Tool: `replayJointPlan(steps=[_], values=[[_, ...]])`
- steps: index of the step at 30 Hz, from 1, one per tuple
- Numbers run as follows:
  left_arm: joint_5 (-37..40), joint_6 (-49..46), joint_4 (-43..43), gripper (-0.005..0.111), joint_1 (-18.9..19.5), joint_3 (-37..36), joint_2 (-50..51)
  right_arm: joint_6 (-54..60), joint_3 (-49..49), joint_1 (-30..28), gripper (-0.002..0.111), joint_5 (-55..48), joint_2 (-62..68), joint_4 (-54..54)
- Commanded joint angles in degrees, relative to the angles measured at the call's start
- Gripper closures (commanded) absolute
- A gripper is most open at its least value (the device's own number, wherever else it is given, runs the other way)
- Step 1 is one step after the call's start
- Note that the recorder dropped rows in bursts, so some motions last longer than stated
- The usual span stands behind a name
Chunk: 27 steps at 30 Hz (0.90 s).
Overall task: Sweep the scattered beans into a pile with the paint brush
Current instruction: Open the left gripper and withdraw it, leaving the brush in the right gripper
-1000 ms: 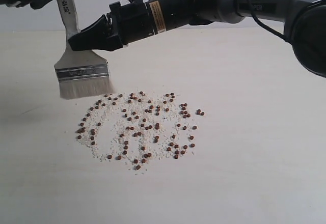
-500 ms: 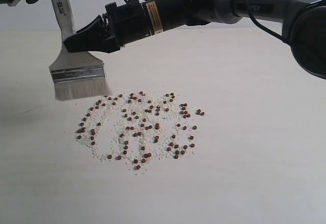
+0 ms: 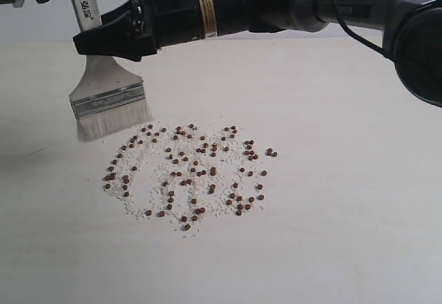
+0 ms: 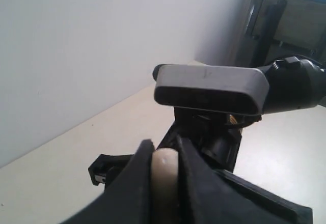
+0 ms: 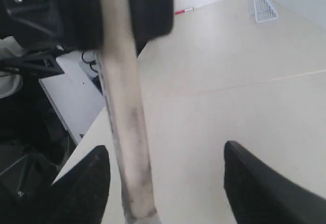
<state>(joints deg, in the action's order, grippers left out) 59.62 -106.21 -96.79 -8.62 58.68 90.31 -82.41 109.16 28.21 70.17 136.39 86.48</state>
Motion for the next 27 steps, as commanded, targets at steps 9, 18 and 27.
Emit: replayJointPlan(steps=[9,18,27], values=[[-0.43,-1.60,-0.93,0.107,0.08,0.12,0.22,-6.19,0.51,0.17,0.060,-0.21,-0.42,-4.71],[-1.07,-1.68,-0.69,0.107,0.08,0.12,2.08,-9.25,0.51,0.17,0.079,-0.21,-0.42,-5.59],[-1.23,-2.65,-1.83,0.107,0.08,0.12,2.73,-9.42,0.51,0.17,0.108,-0.21,-0.42,-5.59]])
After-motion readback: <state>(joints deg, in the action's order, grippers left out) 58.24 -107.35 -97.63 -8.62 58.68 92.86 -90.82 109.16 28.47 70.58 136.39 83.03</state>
